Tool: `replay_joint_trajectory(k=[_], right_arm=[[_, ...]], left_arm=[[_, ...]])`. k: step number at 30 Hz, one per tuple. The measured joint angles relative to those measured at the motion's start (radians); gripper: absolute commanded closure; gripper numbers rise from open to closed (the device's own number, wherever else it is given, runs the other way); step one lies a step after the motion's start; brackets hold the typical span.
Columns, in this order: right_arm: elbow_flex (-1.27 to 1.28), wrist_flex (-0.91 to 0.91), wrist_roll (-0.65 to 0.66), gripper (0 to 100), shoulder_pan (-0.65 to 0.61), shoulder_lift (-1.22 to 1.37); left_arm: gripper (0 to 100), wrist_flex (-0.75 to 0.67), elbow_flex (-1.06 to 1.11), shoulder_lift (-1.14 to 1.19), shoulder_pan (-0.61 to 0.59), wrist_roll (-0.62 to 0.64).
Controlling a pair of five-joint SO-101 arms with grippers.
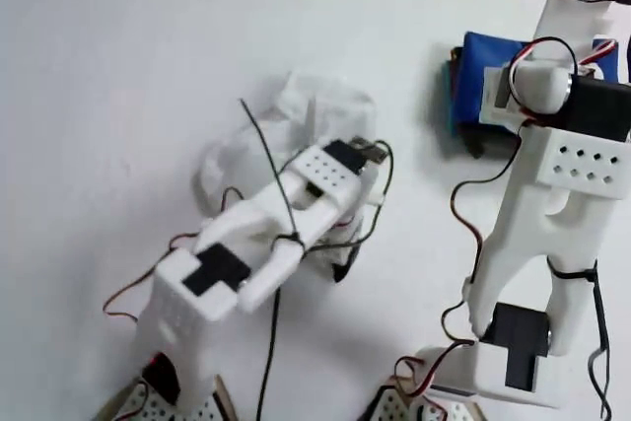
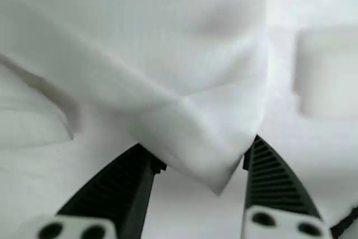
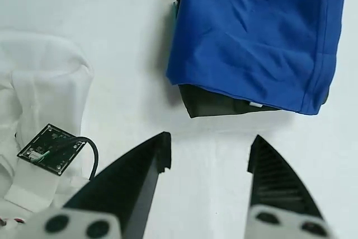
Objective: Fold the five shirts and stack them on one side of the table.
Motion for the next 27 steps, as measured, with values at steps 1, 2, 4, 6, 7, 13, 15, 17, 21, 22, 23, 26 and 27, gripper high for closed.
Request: replay_joint_trajectory(k=[1,2,4,6,7,13,15,17,21,22,23,26,27], right_arm=[[0.009,0.000,0.000,77.6,0.000,0.000],[0.020,0.000,0.000,77.6,0.000,0.000],[0.046,0.000,0.000,77.6,0.000,0.000],[0.072,0.000,0.000,77.6,0.000,0.000],[0.081,0.000,0.000,77.6,0.000,0.000],[0.087,0.000,0.000,77.6,0.000,0.000],[0.087,0.000,0.000,77.6,0.000,0.000],[0.087,0.000,0.000,77.6,0.000,0.000],[0.089,0.000,0.000,77.6,0.000,0.000],[0.089,0.000,0.000,77.6,0.000,0.000],[0.089,0.000,0.000,77.6,0.000,0.000],[0.089,0.000,0.000,77.6,0.000,0.000],[0.089,0.000,0.000,77.6,0.000,0.000]], left_arm=[[90,0.012,-0.025,0.008,0.000,0.000],[91,0.021,-0.051,0.018,0.002,0.000],[89,0.035,-0.092,0.034,0.002,0.000],[88,0.043,-0.121,0.052,0.002,0.000],[87,0.046,-0.132,0.061,0.002,0.000],[92,0.048,-0.149,0.107,0.002,0.000],[98,0.048,-0.149,0.107,0.002,0.000],[97,0.048,-0.149,0.107,0.002,0.000],[97,0.084,-0.149,0.089,-0.018,0.000],[97,0.101,-0.149,0.069,-0.037,0.000],[97,0.115,-0.149,0.043,-0.061,0.000],[97,0.152,-0.149,-0.064,-0.172,-0.032],[97,0.163,-0.149,-0.104,-0.218,-0.055]])
